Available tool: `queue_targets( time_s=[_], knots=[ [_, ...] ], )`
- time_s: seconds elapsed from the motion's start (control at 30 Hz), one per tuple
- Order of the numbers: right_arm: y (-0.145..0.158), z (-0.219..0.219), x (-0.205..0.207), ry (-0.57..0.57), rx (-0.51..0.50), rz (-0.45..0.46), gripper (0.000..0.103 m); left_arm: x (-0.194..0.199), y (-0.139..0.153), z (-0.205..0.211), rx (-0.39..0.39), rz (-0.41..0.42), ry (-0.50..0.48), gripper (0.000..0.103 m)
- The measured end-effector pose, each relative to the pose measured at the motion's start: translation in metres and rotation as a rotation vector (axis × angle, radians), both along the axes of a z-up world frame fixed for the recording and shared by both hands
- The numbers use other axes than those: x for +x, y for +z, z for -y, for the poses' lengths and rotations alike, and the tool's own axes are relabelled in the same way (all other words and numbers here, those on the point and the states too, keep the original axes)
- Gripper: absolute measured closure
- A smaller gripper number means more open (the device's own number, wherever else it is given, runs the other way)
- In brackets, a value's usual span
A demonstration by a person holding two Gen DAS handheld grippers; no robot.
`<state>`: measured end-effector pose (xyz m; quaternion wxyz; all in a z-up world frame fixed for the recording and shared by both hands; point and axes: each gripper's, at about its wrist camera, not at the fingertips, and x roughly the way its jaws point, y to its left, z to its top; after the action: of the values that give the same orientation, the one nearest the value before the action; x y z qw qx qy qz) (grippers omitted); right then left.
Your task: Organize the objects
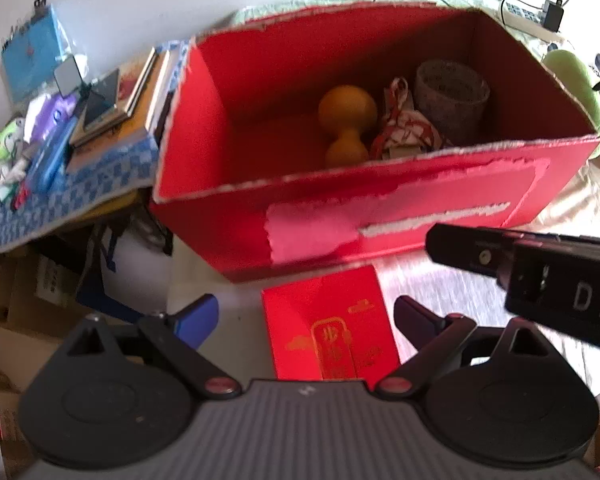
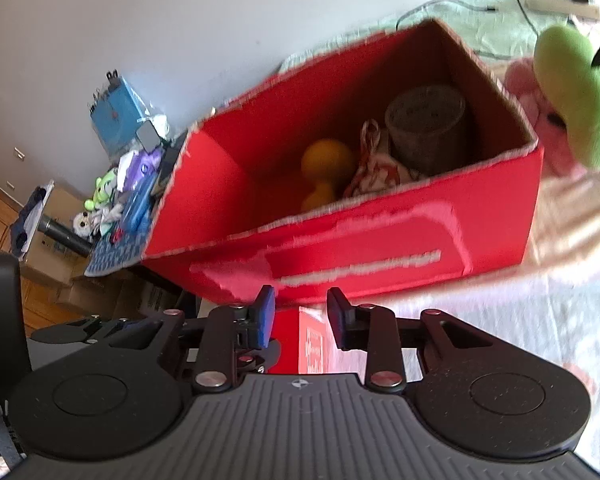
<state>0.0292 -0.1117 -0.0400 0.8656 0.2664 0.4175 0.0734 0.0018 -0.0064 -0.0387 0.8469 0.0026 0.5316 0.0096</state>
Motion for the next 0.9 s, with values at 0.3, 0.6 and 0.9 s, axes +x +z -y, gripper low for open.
queue_targets(
  time_s=[0.3,0.6,0.9],
  knots=[
    [-0.017,-0.004,0.001,0.035,0.067,-0.091,0.063,-0.003,-0.021,0.001,-0.035,-0.085,0.002,0.008],
    [-0.028,-0.005,-0.001,0.047,0.098,-0.146,0.063,-0.007,-0.033,0.005,-0.039,-0.123,-0.011,0.001],
    [-0.041,-0.007,0.003,0.070,0.123,-0.199,0.062,-0.012,-0.046,0.008,-0.084,-0.166,-0.023,0.001]
  ],
)
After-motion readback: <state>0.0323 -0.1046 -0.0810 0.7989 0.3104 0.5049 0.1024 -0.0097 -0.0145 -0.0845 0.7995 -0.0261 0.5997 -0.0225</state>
